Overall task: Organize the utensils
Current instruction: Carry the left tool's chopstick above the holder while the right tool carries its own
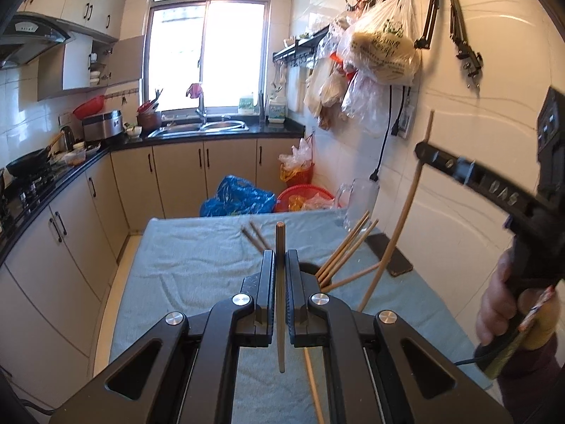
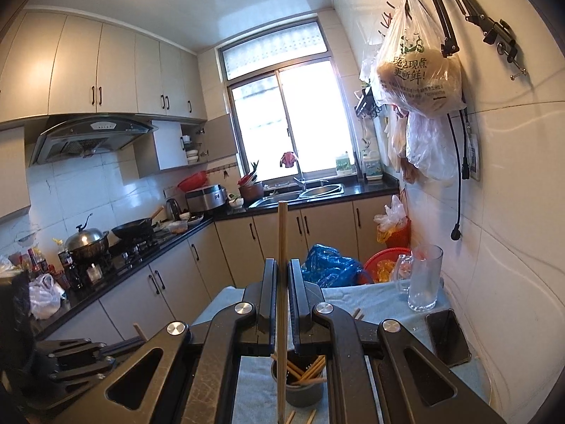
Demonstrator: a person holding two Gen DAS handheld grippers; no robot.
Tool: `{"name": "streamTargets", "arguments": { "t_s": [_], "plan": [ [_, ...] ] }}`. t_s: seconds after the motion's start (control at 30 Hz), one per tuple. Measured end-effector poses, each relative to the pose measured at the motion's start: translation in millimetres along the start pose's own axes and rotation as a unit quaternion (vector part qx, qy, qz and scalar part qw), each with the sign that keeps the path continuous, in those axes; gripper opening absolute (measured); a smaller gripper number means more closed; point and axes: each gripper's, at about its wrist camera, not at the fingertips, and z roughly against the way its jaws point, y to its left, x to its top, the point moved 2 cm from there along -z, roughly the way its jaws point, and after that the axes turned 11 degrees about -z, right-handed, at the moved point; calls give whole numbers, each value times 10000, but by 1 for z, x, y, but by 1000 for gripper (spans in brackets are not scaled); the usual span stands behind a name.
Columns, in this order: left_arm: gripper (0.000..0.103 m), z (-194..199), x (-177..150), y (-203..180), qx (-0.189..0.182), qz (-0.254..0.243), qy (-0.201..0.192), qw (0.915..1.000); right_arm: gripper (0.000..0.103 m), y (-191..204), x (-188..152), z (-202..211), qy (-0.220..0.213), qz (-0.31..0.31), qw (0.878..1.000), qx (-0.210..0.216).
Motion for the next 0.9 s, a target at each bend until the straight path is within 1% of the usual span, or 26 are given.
{"name": "streamTargets", "arguments": {
  "t_s": [0.2,0.4,0.5,0.67,0.8,0.9],
  "plan": [
    [5,2,27,-4,-10,-130,-224,9997,7,-2,6,-10,-49,11,10000,0],
    [5,-1,49,-2,-134,18,-427,9990,7,-10,14,-25,-91,-28,9999,-35],
    [5,-6,60,-3,-123,47,-537,9985,7,-14,15,-35,-117,-12,9999,-77],
    [5,-23,73,-6,-117,64,-597,9981,7,-23,19,-53,-95,-91,9998,-116],
    [5,-43,77,-4,-157,157,-563,9982,7,-31,18,-67,-121,-212,9996,-148],
    [5,-61,75,-3,-104,197,-514,9984,7,-34,13,-75,-191,-247,9992,-260]
  ]
}}
